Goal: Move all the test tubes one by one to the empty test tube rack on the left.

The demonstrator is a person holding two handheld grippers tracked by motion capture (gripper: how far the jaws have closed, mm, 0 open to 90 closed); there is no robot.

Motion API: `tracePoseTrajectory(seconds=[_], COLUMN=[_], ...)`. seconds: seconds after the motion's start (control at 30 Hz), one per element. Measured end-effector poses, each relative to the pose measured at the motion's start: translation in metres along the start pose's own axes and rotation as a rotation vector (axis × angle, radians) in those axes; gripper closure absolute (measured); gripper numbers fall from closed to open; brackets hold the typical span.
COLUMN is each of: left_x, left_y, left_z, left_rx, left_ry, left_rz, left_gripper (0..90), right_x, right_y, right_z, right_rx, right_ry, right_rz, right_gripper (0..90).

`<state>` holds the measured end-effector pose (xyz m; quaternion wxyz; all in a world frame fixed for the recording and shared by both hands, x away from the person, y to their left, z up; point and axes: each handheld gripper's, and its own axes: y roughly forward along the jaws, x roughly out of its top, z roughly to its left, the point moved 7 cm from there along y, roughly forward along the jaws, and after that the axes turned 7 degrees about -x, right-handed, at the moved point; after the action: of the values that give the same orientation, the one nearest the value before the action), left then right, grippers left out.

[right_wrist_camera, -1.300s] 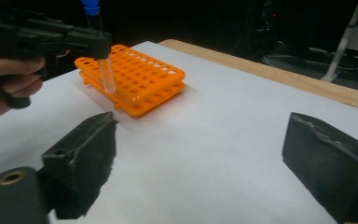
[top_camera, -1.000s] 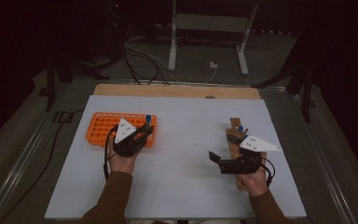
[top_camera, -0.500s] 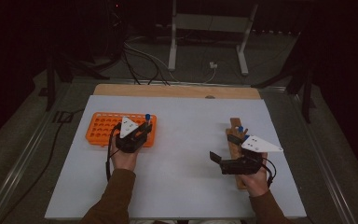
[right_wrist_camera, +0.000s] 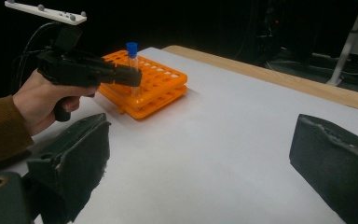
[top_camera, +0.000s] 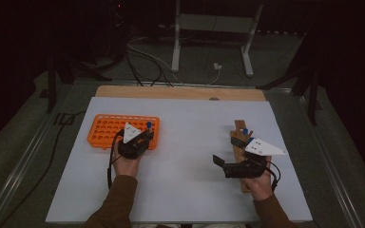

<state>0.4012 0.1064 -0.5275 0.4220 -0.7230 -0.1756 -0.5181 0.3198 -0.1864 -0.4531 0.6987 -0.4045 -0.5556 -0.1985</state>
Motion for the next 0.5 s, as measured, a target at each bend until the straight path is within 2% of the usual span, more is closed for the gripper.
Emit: tracePoseTrajectory(seconds=[0.5], left_x=[-0.0059], left_y=[0.0022], left_z=[-0.0026], left_rx=[0.018], left_ry=[0.023], left_rz=[0.037], left_gripper=[78.0], right_x=[-0.0023], right_y=[0.0019], right_z=[0.0024], right_rx=[0.009], right_ry=[-0.005], right_rz=[0.008], right_gripper=[5.5])
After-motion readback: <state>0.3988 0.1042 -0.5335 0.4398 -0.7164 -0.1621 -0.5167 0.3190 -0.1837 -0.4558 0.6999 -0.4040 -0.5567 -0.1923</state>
